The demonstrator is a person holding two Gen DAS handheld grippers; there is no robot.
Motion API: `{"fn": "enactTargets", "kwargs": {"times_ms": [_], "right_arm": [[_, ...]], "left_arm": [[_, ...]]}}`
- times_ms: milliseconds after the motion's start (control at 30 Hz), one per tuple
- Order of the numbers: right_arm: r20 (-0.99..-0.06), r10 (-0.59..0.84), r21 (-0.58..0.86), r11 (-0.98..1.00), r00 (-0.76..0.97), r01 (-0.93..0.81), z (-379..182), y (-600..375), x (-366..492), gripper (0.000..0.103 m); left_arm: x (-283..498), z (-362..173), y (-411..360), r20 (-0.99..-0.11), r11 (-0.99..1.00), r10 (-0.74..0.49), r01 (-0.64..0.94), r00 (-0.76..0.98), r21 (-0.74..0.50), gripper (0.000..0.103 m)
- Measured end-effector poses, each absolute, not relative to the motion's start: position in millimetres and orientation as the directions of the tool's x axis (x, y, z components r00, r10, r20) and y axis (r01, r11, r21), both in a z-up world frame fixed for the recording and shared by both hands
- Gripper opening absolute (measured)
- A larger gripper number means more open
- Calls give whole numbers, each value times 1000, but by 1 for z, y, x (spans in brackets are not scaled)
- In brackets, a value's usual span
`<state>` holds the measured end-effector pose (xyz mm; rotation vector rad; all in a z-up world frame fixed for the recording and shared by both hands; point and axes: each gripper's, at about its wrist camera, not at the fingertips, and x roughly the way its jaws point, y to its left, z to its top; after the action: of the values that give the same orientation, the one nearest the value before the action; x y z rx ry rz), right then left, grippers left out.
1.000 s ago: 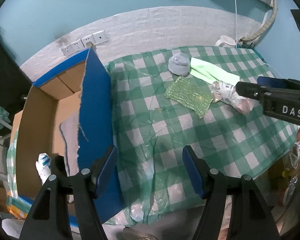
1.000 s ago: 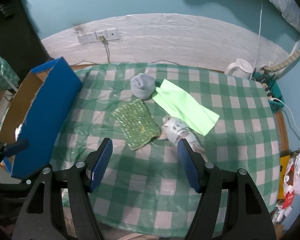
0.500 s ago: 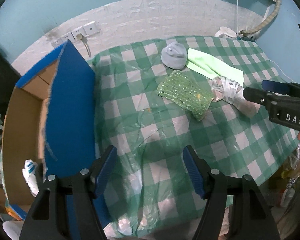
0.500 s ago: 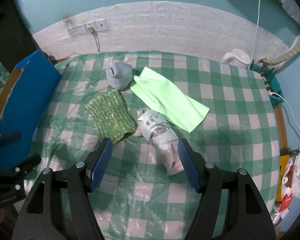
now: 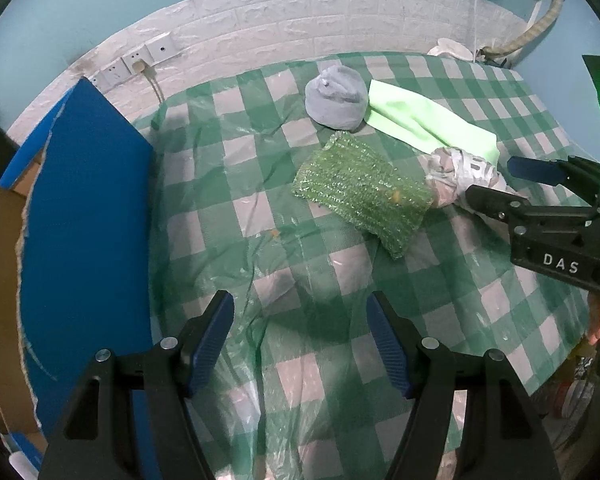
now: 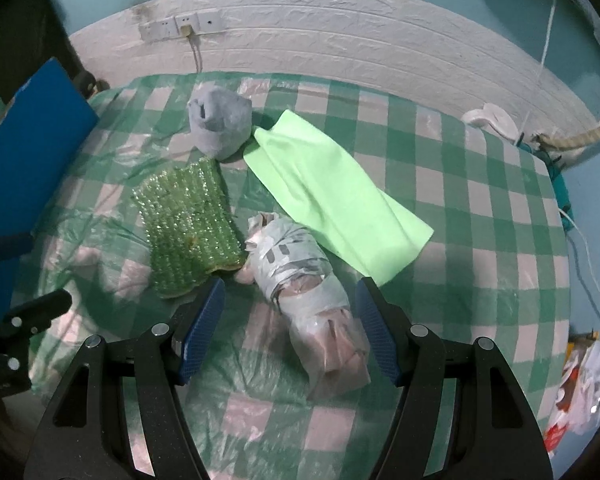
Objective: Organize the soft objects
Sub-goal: 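Grasp the silver-taped bundle with the right tool while the left tool grasps the green scrubber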
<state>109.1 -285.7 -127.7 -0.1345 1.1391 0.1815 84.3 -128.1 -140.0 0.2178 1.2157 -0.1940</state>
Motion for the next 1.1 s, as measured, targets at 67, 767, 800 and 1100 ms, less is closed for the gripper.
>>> {"fn": "enactTargets", "kwargs": {"times_ms": [67,767,800,1100], "right_arm": [[-908,68,-29,975,413,-222,-132,-284,111,68],[-913,94,4,975,398,-221,-152,-292,120,41],[-911,101,15,977,400,-213,-150,-294,120,41],[-892,152,95,984,425,-154,-133,-310,124,41]], "left_arm": [[87,-144,-130,-944,963,-31,264,329,60,70],[99,-148,-143,-944,959,-56,281,326,40,71],[100,-147,-145,-943,958,-62,285,328,36,73],[121,-146,-161,-928,946,-134,324,347,-15,79]]}}
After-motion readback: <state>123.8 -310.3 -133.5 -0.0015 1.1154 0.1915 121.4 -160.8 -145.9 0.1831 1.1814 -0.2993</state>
